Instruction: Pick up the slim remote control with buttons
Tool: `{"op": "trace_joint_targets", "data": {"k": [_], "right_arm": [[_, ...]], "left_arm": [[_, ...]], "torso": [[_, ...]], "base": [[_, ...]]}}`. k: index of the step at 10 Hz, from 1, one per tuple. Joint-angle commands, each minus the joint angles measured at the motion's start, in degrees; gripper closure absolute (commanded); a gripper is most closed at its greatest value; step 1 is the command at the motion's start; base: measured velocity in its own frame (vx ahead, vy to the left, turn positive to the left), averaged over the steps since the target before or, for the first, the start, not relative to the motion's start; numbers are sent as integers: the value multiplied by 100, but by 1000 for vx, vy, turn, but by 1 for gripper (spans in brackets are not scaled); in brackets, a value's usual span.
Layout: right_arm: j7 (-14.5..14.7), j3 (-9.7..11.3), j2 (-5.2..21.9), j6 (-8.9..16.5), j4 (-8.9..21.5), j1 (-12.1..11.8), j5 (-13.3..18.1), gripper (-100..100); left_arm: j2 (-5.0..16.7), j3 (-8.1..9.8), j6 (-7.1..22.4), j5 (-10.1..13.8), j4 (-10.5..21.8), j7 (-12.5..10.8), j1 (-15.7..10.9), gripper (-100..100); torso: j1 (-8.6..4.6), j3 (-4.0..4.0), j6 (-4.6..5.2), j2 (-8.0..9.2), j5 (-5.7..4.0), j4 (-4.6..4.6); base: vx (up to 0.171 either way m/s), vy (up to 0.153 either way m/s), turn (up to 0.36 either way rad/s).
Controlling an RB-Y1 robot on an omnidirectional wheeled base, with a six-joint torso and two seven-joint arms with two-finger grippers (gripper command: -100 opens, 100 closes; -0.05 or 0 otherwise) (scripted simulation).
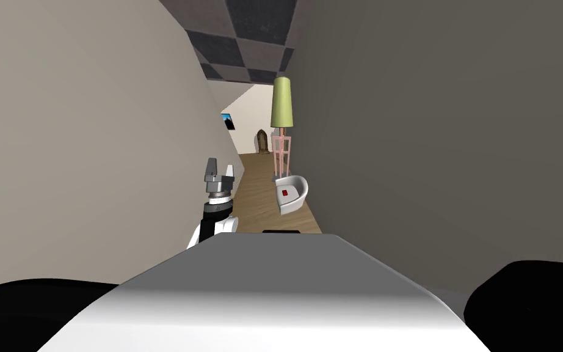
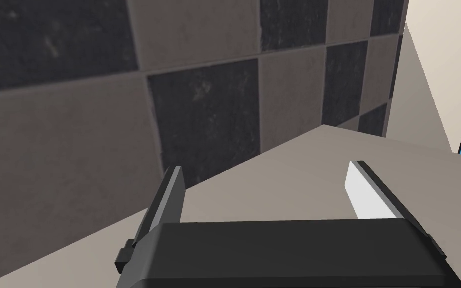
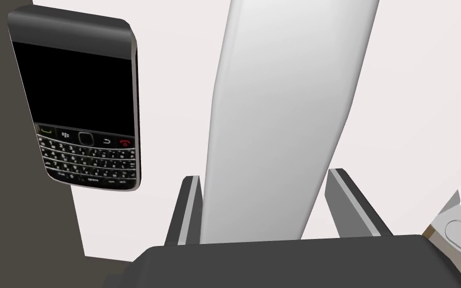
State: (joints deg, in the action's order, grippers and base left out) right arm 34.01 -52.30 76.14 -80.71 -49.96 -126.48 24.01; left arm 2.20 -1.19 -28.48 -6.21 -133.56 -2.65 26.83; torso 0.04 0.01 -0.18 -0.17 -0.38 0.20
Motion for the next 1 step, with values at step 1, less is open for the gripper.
{"op": "trace_joint_targets", "data": {"k": [1], "right_arm": [[0, 0, 0, 0, 0, 0, 0, 0]], "left_arm": [[0, 0, 0, 0, 0, 0, 0, 0]], "torso": [[0, 0, 0, 0, 0, 0]], "base": [[-7, 7, -7]]}}
